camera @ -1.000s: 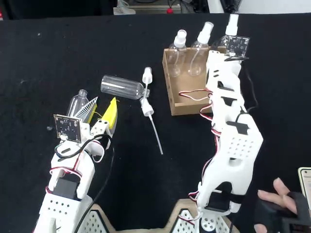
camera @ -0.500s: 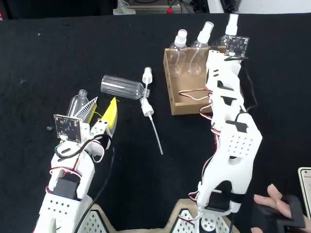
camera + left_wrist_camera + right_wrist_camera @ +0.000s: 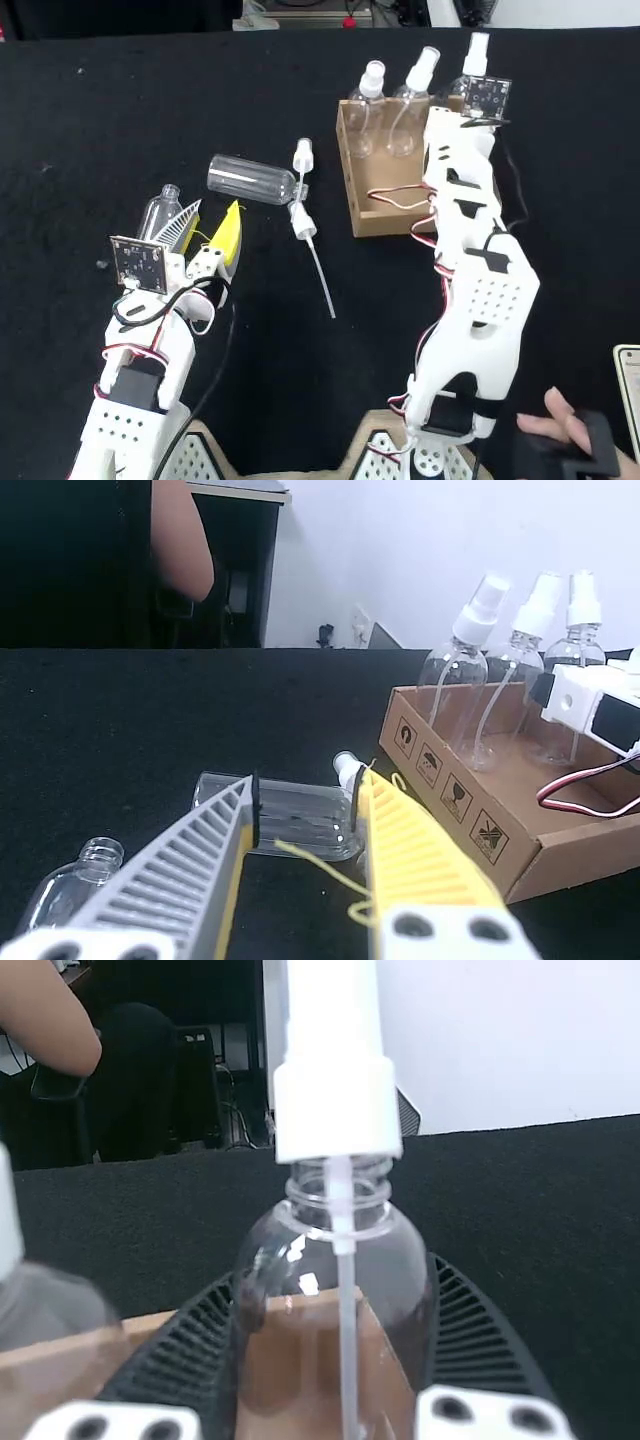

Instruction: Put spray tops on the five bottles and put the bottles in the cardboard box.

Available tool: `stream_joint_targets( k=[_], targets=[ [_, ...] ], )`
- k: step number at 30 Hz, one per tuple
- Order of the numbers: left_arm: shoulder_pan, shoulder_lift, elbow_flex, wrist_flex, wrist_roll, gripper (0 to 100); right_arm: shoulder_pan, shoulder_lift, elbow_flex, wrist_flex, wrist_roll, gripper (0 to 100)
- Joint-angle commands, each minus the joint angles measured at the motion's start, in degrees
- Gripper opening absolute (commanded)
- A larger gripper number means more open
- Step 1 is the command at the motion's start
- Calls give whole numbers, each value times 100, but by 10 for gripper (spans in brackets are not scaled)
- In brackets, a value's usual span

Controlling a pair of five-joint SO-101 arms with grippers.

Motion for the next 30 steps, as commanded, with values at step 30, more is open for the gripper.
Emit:
stream_joint_targets(
  k=[30],
  targets=[
    [31,-53,127,-88,-70,166,62,-110,22,-88,70,283]
  ],
)
